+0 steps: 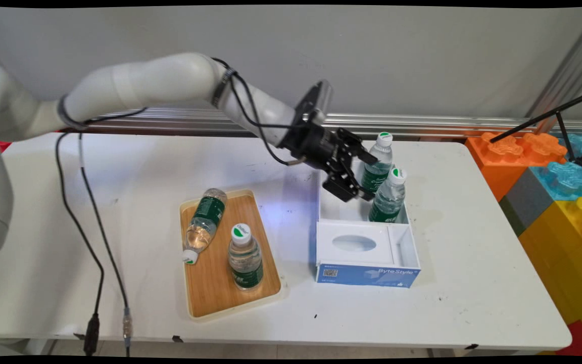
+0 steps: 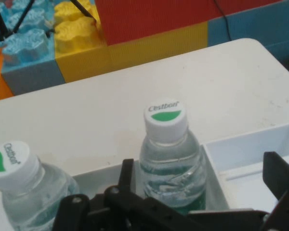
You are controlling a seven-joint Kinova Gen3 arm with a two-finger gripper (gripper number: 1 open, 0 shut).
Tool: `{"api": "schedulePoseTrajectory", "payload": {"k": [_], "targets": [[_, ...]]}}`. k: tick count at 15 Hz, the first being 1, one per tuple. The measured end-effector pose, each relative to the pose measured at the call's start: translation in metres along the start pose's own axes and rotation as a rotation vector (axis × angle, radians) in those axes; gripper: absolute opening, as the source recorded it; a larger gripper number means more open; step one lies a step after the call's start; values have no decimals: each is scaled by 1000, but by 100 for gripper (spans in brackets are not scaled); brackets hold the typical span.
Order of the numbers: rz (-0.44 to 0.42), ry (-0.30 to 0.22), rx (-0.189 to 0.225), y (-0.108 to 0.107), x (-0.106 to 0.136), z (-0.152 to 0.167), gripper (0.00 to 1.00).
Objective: Pick up the green bottle from the white box, then place the picked object on the tray
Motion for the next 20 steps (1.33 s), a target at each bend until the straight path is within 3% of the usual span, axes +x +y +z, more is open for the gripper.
{"api": "schedulePoseTrajectory", "payload": {"k": [6, 13, 14, 20], "targets": [[-41, -2, -9, -11, -17, 48, 100], [-66, 4, -12, -12, -27, 77, 100], [-65, 5, -11, -12, -27, 79, 0], [-66, 13, -9, -9, -27, 78, 0]]}}
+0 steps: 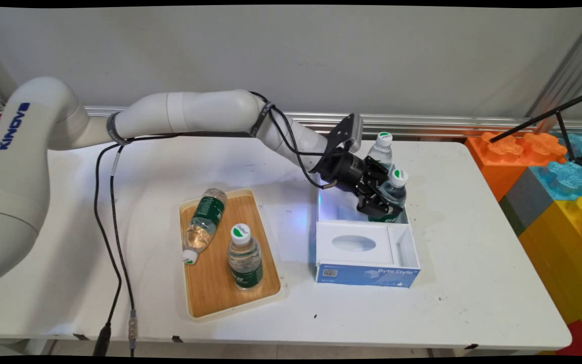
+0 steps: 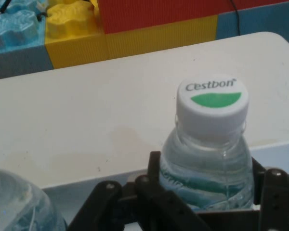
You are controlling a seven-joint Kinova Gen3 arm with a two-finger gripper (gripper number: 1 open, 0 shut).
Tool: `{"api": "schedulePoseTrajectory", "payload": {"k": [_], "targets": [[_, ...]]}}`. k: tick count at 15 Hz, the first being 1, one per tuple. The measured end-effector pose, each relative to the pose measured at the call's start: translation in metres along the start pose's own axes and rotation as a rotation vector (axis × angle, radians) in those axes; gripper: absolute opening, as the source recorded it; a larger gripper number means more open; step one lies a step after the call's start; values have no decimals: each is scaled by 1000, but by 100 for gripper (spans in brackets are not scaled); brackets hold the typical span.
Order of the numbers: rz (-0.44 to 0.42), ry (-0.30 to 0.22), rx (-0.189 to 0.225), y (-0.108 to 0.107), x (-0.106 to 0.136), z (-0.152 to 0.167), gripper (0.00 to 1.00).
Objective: Place the picked object on the tray
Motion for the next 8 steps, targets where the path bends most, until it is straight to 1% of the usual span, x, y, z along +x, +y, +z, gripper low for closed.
{"api": "schedulePoseTrajectory", "payload": {"k": [2, 5, 6, 8], "targets": [[-1, 13, 0, 2, 4, -7, 0], [-11, 78, 15, 5, 26, -33, 0], [-15, 92, 19, 6, 32, -41, 0], [-29, 124, 36, 10, 49, -66, 0]]}}
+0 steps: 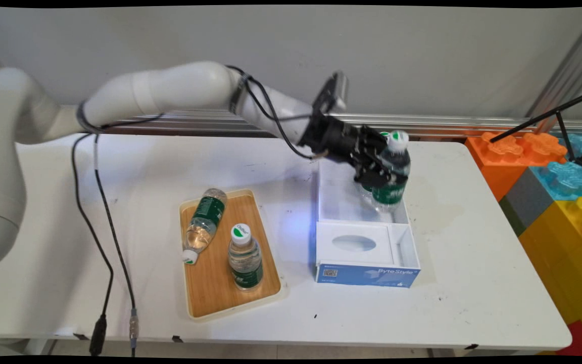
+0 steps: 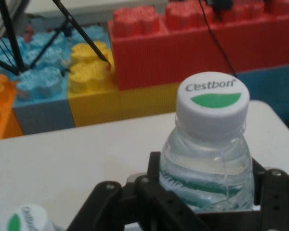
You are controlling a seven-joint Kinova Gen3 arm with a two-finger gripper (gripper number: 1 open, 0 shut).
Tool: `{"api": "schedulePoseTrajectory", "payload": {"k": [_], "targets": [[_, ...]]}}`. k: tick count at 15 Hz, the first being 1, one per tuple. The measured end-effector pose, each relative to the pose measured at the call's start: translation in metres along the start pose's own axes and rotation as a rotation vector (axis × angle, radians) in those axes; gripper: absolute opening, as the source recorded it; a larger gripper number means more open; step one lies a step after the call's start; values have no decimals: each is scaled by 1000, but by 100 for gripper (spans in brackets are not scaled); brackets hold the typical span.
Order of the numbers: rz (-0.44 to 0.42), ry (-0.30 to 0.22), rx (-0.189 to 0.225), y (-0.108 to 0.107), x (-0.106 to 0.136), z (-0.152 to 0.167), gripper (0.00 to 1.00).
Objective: Place the picked object on the tray
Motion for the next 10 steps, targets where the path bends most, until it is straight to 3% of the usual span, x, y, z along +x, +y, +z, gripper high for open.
{"api": "schedulePoseTrajectory", "payload": {"k": [5, 10], "targets": [[-38, 20, 51, 23, 36, -70, 0], [-93, -42, 100, 60, 29, -147, 0]]}}
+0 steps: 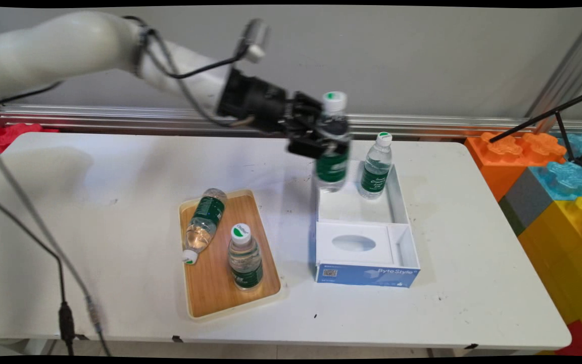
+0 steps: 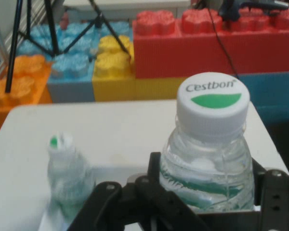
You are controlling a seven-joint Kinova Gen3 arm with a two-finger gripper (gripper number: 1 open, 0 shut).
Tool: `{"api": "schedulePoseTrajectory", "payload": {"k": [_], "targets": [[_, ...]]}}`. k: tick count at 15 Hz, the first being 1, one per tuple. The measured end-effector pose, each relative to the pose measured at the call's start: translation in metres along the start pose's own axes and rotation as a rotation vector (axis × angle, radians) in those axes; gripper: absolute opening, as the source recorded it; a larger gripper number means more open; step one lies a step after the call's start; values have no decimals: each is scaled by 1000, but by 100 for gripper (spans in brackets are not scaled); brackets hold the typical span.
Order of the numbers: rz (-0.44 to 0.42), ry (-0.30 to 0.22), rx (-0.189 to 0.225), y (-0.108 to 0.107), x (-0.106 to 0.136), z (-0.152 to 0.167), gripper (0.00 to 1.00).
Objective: Place the picked object on the tray
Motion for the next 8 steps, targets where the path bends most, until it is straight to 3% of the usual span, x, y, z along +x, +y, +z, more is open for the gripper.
{"api": "schedulePoseTrajectory", "payload": {"k": [4, 8], "targets": [[-6, -47, 44, 17, -30, -50, 0], [29, -69, 80, 24, -54, -71, 0]]}}
